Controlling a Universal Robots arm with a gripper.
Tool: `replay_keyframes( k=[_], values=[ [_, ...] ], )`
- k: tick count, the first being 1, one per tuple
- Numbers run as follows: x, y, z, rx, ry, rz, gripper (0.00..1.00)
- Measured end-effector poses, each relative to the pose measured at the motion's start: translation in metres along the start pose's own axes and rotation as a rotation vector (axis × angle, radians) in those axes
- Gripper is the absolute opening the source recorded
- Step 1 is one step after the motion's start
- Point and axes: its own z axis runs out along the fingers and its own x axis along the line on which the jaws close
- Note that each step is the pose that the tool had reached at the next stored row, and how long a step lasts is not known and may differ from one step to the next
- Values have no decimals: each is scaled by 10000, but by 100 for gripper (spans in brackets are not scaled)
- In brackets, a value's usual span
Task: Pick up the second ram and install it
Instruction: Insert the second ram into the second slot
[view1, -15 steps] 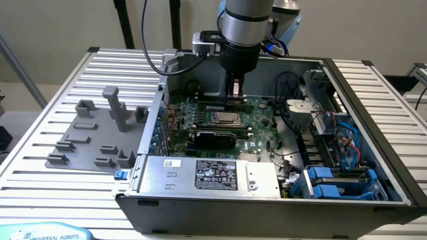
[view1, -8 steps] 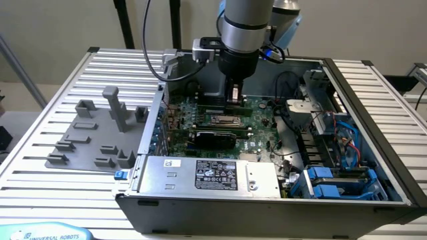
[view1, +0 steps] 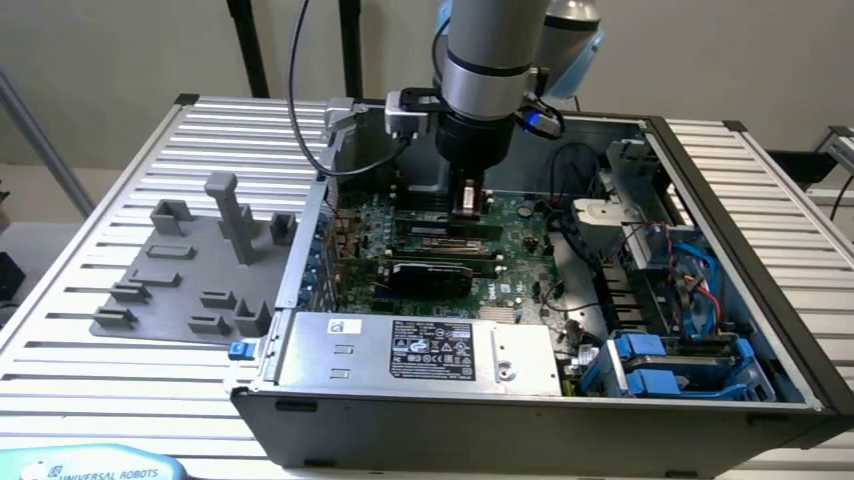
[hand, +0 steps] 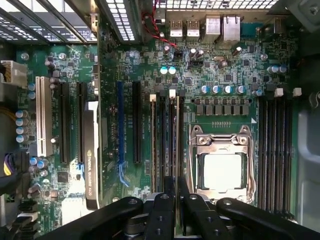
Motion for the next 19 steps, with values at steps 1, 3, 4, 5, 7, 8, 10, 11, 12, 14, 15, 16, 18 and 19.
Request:
replay_keyframes(
  k=[1, 3, 4, 5, 7, 8, 10, 11, 12, 14, 15, 16, 18, 19],
  values=[
    [0, -1, 18, 0, -1, 0, 14],
    [1, -1, 54, 0, -1, 0, 14],
    [1, -2, 72, 0, -1, 0, 14],
    [2, -2, 90, 0, -1, 0, 14],
    [3, -3, 128, 1, -1, 0, 14],
    [3, -4, 146, 2, -2, 1, 14],
    [4, -5, 182, 10, -1, 1, 14],
    [4, -5, 200, 23, -1, 1, 14],
    [5, -5, 215, 48, -2, 1, 14],
    [5, -6, 233, 102, -5, -2, 14],
    [5, -7, 239, 116, -5, -3, 14],
    [5, -7, 244, 125, -6, -3, 14],
    [6, -4, 249, 125, -4, -3, 14],
    [6, -1, 252, 126, -4, -1, 14]
  ],
)
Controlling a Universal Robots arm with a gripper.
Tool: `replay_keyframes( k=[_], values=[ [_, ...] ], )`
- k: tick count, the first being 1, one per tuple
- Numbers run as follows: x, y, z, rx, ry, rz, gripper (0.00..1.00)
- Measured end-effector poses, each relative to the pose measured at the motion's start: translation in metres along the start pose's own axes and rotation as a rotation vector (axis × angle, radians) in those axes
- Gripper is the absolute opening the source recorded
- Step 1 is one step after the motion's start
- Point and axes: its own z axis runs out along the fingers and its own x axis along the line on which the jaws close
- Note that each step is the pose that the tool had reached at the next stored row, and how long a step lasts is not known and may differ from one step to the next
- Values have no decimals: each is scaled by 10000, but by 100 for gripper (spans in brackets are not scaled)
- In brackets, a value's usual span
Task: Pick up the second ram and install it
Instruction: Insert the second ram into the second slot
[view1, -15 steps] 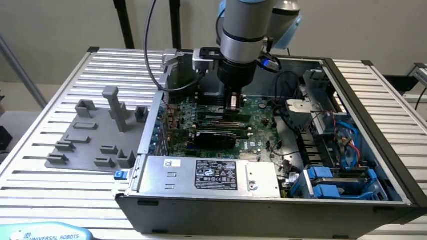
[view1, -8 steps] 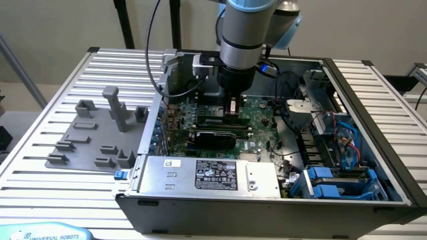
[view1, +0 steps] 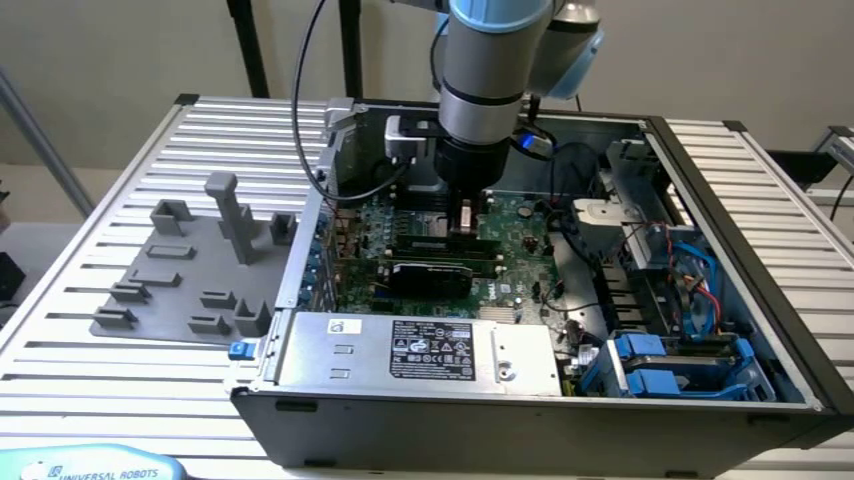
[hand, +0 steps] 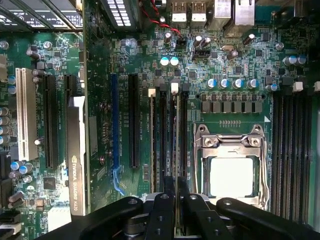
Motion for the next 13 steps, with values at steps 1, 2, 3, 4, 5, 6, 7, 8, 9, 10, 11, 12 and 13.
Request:
replay_keyframes(
  k=[1, 2, 3, 4, 5, 6, 7, 8, 9, 10, 11, 12, 13],
  values=[
    [0, 2, 4, 1, -2, 0, 14],
    [0, 4, 10, 2, -3, 0, 14],
    [0, 8, 16, 1, -2, -1, 14],
    [0, 11, 21, 1, -1, -2, 14],
    [1, 14, 28, 0, 1, -2, 14],
    [1, 17, 34, 0, 4, -3, 14],
    [1, 19, 39, 1, 7, -4, 14],
    [1, 19, 45, 1, 9, -6, 14],
    [2, 19, 48, 0, 10, -7, 14],
    [1, 19, 53, 1, 10, -7, 14],
    [1, 19, 57, 1, 11, -6, 14],
    [1, 19, 61, 1, 12, -7, 14],
    [1, 19, 64, 1, 14, -6, 14]
  ],
)
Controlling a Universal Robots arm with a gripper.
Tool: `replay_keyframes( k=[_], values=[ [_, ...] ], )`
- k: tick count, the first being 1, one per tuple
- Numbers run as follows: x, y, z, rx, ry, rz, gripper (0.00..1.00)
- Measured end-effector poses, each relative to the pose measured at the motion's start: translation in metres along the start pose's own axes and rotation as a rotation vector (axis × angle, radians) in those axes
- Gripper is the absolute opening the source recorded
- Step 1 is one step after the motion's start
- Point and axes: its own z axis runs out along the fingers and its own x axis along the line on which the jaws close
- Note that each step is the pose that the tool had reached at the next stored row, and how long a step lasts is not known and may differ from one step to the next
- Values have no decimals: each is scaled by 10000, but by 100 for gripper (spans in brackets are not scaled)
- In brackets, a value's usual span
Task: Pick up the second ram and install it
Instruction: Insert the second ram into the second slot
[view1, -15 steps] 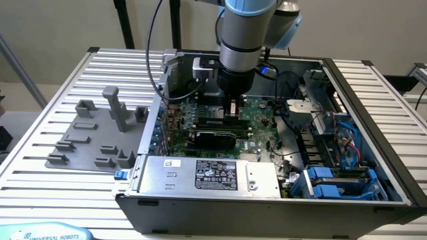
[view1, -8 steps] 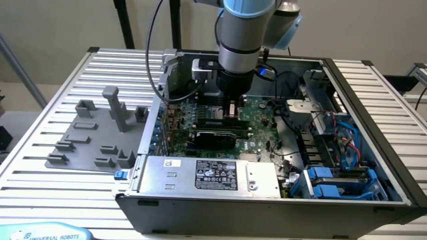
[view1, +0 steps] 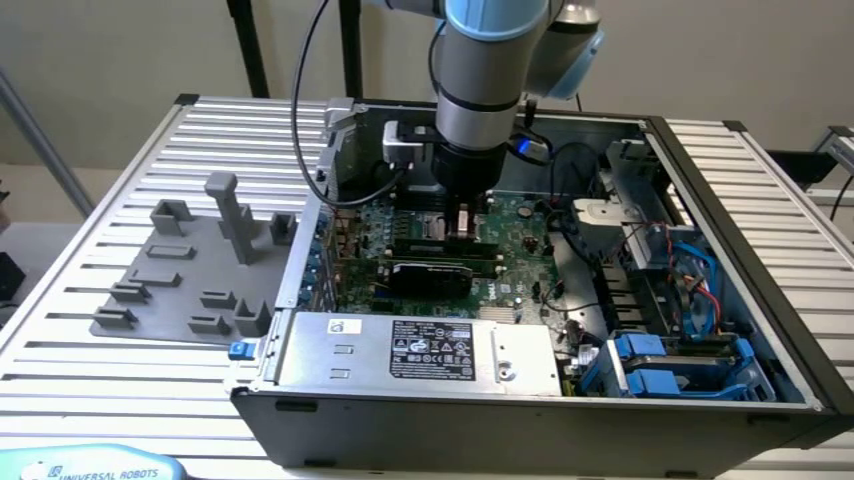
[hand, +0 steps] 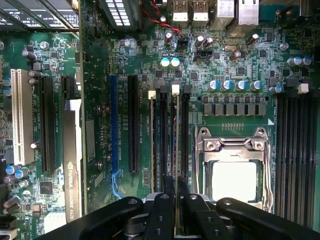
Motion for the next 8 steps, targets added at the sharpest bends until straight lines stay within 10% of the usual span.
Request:
replay_keyframes(
  k=[8],
  values=[
    [-10, 1, 18, 0, 3, -4, 14]
  ],
)
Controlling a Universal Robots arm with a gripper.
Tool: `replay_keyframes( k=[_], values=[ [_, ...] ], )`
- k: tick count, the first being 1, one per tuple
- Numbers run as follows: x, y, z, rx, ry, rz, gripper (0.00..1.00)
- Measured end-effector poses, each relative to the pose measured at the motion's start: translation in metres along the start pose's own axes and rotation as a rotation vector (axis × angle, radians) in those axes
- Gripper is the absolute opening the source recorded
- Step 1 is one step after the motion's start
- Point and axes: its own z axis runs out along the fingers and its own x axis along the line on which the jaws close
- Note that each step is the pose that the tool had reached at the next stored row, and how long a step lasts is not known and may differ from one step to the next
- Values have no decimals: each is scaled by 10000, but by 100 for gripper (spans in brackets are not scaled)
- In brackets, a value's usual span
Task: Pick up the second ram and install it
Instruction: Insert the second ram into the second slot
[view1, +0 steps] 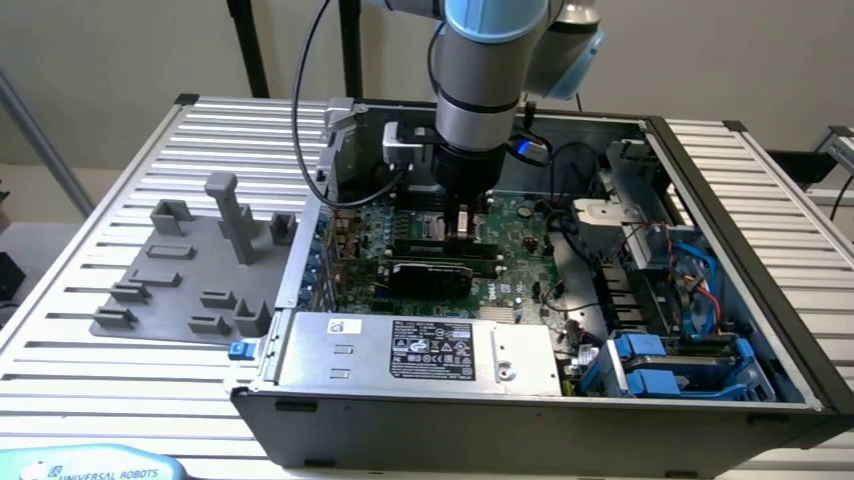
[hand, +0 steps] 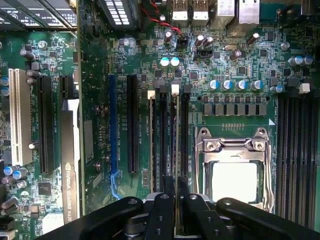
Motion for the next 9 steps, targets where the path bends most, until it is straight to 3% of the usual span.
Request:
replay_keyframes(
  k=[9],
  values=[
    [-17, 1, 12, -1, 7, -34, 14]
  ],
)
